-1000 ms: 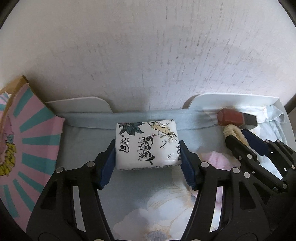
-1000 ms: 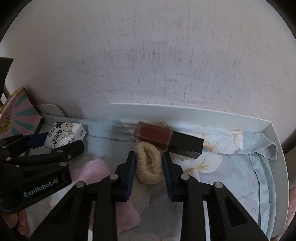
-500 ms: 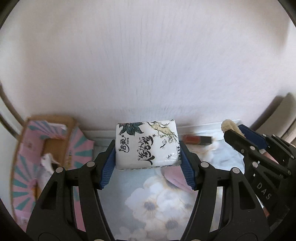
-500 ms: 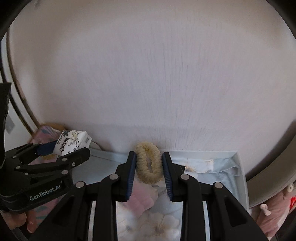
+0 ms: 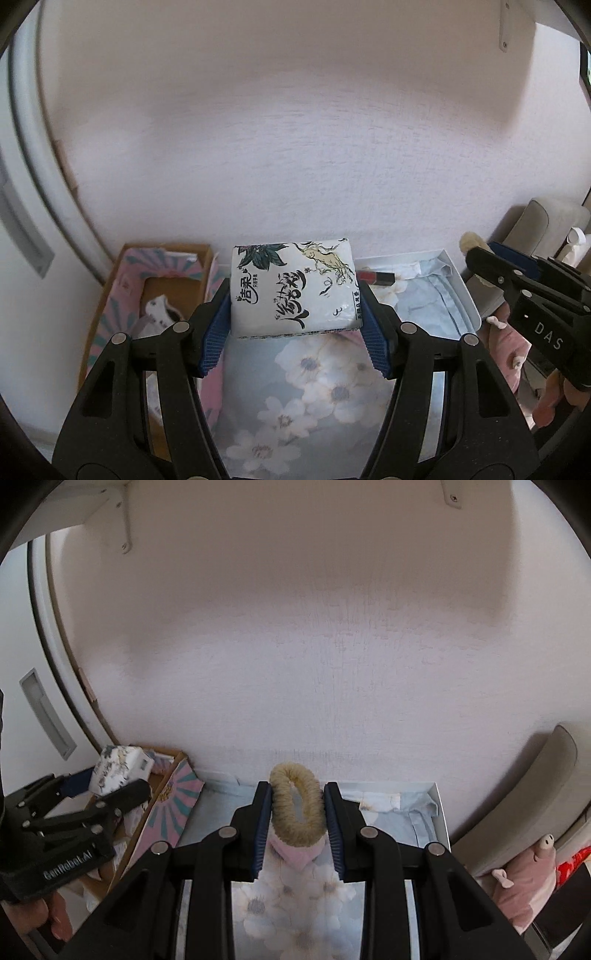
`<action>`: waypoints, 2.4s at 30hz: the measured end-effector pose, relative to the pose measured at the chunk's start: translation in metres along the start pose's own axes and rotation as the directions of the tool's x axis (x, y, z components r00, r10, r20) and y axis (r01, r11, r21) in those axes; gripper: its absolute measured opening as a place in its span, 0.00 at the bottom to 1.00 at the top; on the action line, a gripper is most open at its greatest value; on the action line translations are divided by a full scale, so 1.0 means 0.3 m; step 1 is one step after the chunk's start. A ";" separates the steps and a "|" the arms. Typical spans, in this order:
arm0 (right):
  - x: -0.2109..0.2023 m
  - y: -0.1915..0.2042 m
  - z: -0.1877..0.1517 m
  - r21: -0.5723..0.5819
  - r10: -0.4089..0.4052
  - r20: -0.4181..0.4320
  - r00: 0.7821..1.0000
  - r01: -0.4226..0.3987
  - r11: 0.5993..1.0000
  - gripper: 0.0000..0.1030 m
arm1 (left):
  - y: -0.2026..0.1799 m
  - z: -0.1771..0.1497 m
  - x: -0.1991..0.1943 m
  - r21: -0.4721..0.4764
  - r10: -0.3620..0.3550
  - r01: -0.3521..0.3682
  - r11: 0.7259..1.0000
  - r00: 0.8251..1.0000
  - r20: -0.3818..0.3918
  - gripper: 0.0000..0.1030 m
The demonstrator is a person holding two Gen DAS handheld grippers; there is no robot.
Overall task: Organize objects
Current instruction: 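Carry the white box and hair tie into the cardboard box and release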
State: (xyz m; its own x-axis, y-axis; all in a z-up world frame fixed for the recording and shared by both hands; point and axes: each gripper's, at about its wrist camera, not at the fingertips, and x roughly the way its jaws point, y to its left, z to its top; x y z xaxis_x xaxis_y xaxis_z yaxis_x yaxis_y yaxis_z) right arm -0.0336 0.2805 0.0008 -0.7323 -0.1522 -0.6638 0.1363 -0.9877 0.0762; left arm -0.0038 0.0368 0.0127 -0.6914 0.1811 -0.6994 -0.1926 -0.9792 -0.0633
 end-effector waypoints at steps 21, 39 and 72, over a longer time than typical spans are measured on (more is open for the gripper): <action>-0.073 0.204 0.025 -0.071 0.061 0.015 0.998 -0.060 0.996 0.26 | 0.120 -0.069 -0.131 -0.104 0.057 -0.053 0.993 0.998 0.039 0.58; 0.031 0.615 0.088 -0.277 0.319 -0.056 0.946 -0.322 0.906 0.26 | 0.458 -0.186 -0.257 -0.307 0.274 -0.260 0.916 0.962 0.004 0.58; 0.735 1.114 0.076 -0.402 0.331 -0.458 0.825 -0.524 0.751 0.26 | 0.654 -0.406 0.218 -0.437 0.157 -0.284 0.854 0.939 -0.306 0.58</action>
State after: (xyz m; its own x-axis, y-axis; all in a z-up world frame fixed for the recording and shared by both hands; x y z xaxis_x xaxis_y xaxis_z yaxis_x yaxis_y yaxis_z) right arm -0.1647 -0.0840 -0.1031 -0.2539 -0.4366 -0.8631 0.7539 -0.6484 0.1062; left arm -0.0020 -0.1546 -0.1321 -0.4667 -0.0110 -0.8843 0.3362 -0.9271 -0.1659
